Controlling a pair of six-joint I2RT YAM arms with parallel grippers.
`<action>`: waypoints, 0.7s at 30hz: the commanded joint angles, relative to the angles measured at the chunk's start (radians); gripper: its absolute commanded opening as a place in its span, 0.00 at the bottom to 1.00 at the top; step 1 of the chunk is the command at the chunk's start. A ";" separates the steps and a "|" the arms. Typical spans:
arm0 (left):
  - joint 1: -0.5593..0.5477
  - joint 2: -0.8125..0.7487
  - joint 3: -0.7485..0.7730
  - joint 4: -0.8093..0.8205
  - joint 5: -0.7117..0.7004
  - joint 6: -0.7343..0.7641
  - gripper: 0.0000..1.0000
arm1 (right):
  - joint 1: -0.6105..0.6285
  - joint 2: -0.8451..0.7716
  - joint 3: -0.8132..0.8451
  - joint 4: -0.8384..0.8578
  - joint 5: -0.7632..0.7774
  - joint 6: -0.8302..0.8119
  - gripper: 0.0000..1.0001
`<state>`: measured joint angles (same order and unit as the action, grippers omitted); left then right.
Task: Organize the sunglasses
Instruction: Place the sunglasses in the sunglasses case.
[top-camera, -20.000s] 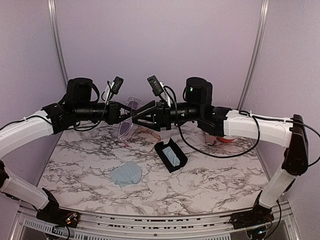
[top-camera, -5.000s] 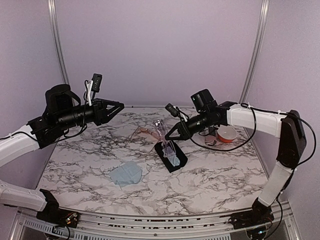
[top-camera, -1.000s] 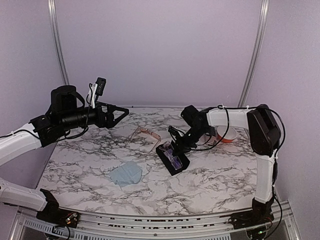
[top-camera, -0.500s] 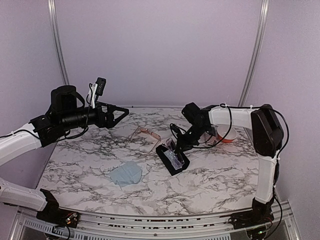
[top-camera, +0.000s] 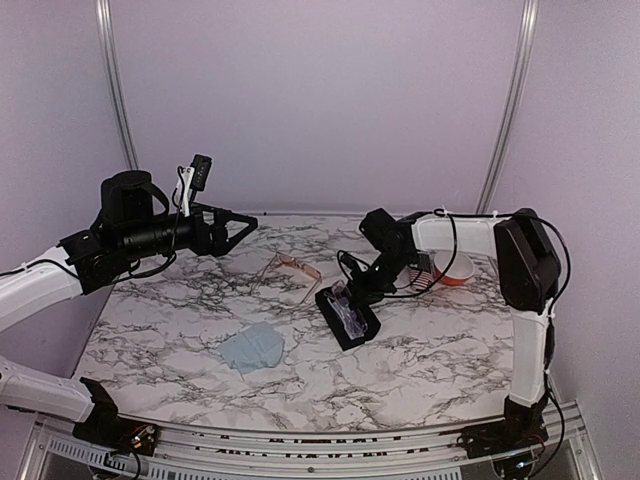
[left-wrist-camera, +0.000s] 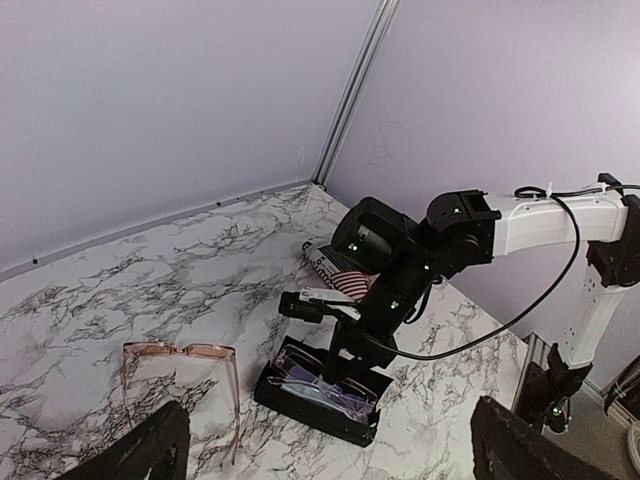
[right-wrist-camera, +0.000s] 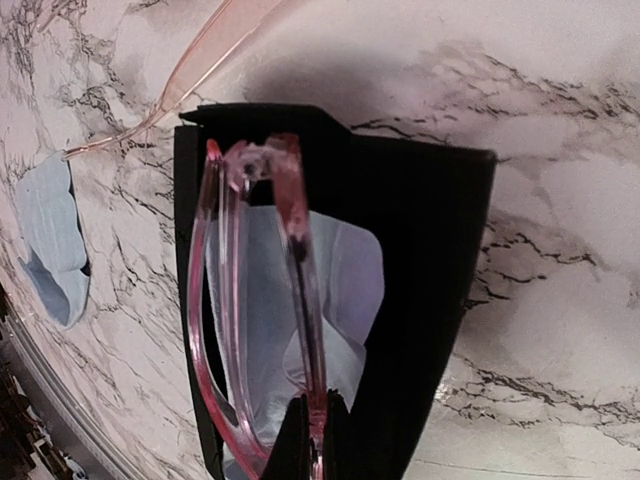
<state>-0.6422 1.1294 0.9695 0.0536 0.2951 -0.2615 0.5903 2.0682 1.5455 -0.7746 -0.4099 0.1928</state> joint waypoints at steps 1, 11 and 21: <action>0.005 -0.022 0.024 -0.017 0.006 0.011 0.99 | 0.029 0.060 0.058 -0.049 0.023 -0.012 0.00; 0.004 -0.024 0.024 -0.018 0.007 0.012 0.99 | 0.040 0.081 0.093 -0.079 -0.046 -0.044 0.00; 0.004 -0.026 0.024 -0.018 0.006 0.013 0.99 | 0.029 0.104 0.037 -0.037 -0.250 -0.081 0.00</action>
<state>-0.6422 1.1286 0.9695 0.0532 0.2947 -0.2611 0.6189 2.1407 1.5982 -0.8215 -0.5838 0.1413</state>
